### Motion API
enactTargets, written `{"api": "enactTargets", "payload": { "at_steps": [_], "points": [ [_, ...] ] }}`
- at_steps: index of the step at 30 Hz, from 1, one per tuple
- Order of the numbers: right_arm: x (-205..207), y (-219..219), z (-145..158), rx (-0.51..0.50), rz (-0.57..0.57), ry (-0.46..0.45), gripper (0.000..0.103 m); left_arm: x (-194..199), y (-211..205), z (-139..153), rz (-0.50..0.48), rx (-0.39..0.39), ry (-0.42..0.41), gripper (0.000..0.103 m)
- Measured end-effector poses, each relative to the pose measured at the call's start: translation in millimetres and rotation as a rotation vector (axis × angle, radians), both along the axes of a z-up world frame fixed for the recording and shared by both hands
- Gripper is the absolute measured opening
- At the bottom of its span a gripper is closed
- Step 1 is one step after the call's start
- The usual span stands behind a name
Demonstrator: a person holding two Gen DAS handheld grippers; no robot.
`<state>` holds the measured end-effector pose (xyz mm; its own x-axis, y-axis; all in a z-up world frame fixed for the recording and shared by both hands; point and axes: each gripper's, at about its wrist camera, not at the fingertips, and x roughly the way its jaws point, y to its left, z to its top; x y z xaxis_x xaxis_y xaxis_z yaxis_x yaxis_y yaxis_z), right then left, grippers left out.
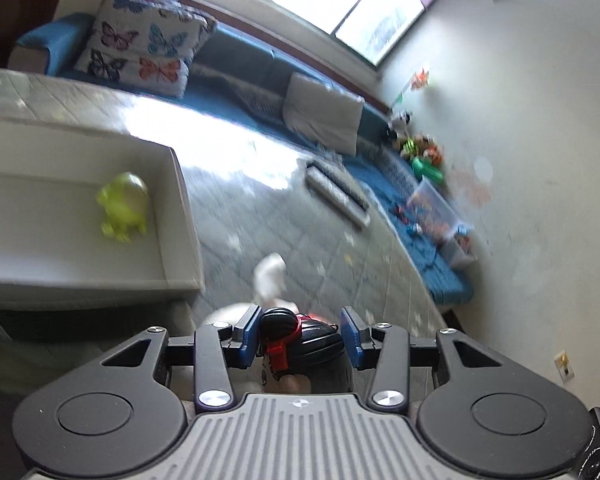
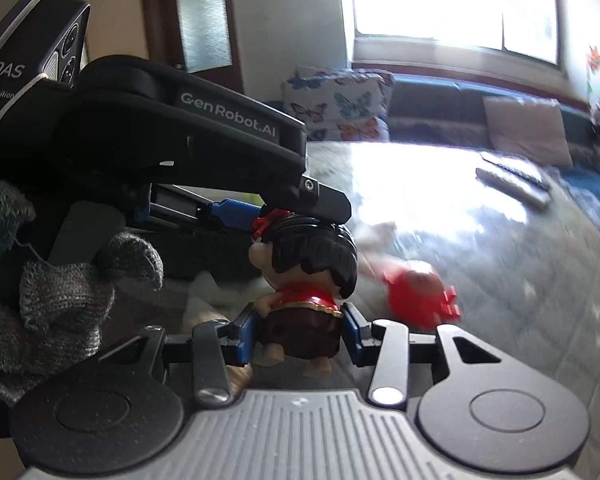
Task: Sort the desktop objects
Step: 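Carry the doll with the right gripper over into the white box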
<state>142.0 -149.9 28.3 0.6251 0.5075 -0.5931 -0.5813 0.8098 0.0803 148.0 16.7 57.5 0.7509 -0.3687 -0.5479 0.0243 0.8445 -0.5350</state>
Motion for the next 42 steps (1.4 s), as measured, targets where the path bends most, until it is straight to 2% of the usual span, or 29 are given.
{"api": "enactTargets", "payload": {
  "at_steps": [8, 15, 20, 29, 42],
  "points": [
    [32.1, 43.8, 27.3, -0.010, 0.127, -0.081, 0.043, 12.9, 46.0, 30.4, 0.122, -0.010, -0.078, 0.046],
    [71.9, 96.4, 36.5, -0.036, 0.255, -0.072, 0.043, 34.6, 98.0, 32.7, 0.240, -0.037, -0.078, 0.046],
    [97.8, 132.0, 27.6, -0.076, 0.313, -0.037, 0.043, 55.4, 133.9, 15.8, 0.291, -0.091, -0.025, 0.046],
    [139.0, 173.3, -8.2, -0.131, 0.363, 0.099, 0.043, 83.2, 169.8, -32.8, 0.340, -0.136, 0.097, 0.046],
    [162.6, 187.6, -36.6, -0.198, 0.363, 0.231, 0.043, 109.7, 185.0, -69.6, 0.342, -0.186, 0.209, 0.046]
  ]
}}
